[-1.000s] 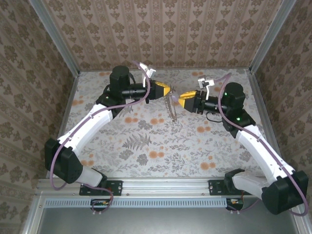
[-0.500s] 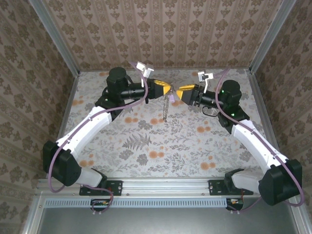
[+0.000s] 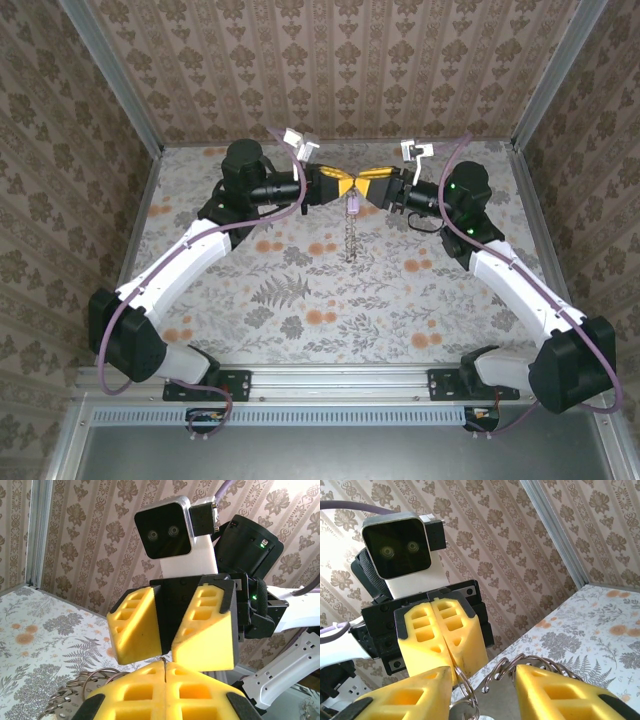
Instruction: Put the keys on the keyring
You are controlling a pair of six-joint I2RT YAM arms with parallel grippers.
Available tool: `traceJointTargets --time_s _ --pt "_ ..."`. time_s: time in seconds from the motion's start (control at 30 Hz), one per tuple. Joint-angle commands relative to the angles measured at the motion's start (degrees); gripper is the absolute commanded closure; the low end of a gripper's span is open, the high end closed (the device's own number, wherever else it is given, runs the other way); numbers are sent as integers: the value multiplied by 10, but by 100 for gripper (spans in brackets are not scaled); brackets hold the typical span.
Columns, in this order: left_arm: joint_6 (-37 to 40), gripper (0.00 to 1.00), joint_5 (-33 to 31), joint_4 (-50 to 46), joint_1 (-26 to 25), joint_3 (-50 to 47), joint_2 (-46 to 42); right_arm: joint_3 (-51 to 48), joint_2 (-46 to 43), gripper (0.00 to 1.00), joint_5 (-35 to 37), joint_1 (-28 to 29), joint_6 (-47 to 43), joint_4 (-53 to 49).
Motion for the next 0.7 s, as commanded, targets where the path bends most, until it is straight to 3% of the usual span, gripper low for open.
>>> traceJointTargets --time_s 0.0,0.23,0.3,0.4,0.67 --pt "-5 100 6 29 -3 6 -11 14 5 65 -2 4 5 25" --pt "-1 100 0 26 -3 6 -14 4 1 79 -6 6 3 25" --pt "-2 100 -1 27 -3 6 -13 2 1 78 -6 6 4 26" --pt "-2 100 0 28 -3 6 -13 0 3 67 -6 7 3 24" --pt "0 100 -1 26 -3 6 -15 -5 8 68 -6 7 2 26"
